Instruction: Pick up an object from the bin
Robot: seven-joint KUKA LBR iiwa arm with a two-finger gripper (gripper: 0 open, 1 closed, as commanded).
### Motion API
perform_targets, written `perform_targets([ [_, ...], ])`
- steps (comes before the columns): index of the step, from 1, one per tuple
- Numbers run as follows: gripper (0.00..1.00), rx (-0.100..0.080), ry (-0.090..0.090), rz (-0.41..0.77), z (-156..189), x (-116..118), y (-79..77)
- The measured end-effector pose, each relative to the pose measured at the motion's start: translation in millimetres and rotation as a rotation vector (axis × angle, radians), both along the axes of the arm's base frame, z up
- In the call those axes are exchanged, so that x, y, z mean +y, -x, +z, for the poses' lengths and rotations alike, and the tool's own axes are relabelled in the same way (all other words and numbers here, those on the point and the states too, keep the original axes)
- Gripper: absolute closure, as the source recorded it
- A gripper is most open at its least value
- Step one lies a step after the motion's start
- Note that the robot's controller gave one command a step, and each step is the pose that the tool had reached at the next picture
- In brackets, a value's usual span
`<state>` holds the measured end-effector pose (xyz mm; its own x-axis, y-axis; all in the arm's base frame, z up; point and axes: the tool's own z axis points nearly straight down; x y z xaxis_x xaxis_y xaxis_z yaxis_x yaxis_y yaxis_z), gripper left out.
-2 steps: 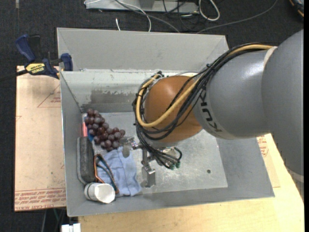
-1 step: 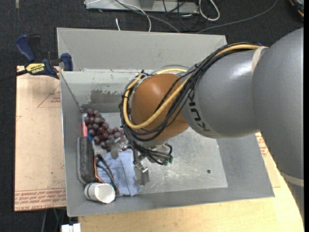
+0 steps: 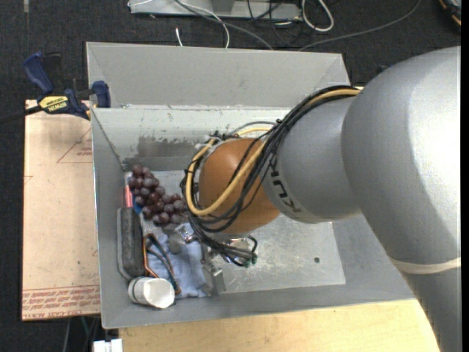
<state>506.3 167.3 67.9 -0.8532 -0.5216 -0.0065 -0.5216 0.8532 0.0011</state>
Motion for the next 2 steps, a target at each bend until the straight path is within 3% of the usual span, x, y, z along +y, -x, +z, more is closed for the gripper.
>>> perform_targets([
  [1, 1.00, -0.012, -0.003, 0.274, 3.8, 17.9, -2.7],
  [2, 1.00, -0.012, -0.003, 0.273, 3.9, 17.9, -2.7],
])
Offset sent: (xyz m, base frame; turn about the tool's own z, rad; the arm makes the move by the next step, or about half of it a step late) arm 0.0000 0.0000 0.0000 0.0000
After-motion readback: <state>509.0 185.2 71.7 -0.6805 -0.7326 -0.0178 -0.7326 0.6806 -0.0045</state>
